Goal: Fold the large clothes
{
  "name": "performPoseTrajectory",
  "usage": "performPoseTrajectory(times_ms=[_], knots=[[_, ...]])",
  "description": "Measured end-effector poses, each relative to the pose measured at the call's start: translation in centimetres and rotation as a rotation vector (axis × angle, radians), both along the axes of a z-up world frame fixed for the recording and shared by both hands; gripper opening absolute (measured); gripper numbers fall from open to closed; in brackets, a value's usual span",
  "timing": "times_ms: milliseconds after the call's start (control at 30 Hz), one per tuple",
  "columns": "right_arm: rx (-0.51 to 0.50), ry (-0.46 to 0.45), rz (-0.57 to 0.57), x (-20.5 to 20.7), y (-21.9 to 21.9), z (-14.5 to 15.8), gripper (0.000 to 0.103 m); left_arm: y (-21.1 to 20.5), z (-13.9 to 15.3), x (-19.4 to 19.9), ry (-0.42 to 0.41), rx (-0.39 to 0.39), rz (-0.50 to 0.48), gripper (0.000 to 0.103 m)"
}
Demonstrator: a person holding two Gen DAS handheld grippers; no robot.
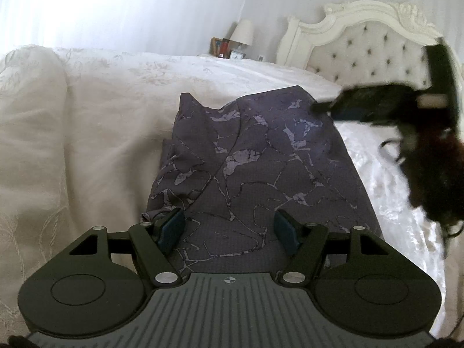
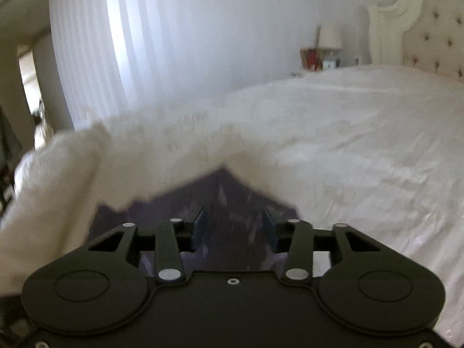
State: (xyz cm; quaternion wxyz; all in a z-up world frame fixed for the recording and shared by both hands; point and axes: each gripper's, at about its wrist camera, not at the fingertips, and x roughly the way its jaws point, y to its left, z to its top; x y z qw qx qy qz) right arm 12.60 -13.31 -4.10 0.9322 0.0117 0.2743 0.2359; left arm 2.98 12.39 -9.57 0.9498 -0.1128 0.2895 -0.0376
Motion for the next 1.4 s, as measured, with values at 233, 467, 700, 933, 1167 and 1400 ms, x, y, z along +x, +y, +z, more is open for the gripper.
performPoseTrajectory(times_ms=[233, 467, 700, 933, 1167, 1400], knots=[[-0.079, 0.115, -0.026, 5.5, 3.6, -4.2, 0.051, 0.2, 0.0, 0.4, 0.007, -0.007, 0.003, 0.068], [0.021, 0.116, -0.008, 6.0, 1.9, -4.0, 0.062, 0.5, 1.0, 1.2, 0.037, -0.044, -0.023, 0.077], [0.275, 0.108, -0.058, 2.8, -4.3, -2.3, 0.102, 2.7, 4.1, 1.2, -0.014, -0.089, 0.054, 0.084], [0.416, 0.294, -0.063, 2.1, -8.5, -6.4, 0.102, 4.7, 0.6, 4.3, 0.272, -0.167, -0.007, 0.086], [0.566, 0.409, 0.031, 2.4, -7.8, -10.7, 0.103, 6.9, -2.6, 5.9, 0.401, -0.394, -0.067, 0.097], [0.645, 0.437, 0.111, 3.8, -5.2, -11.6, 0.103, 6.1, -3.9, 7.7, 0.404, -0.479, -0.2, 0.102]])
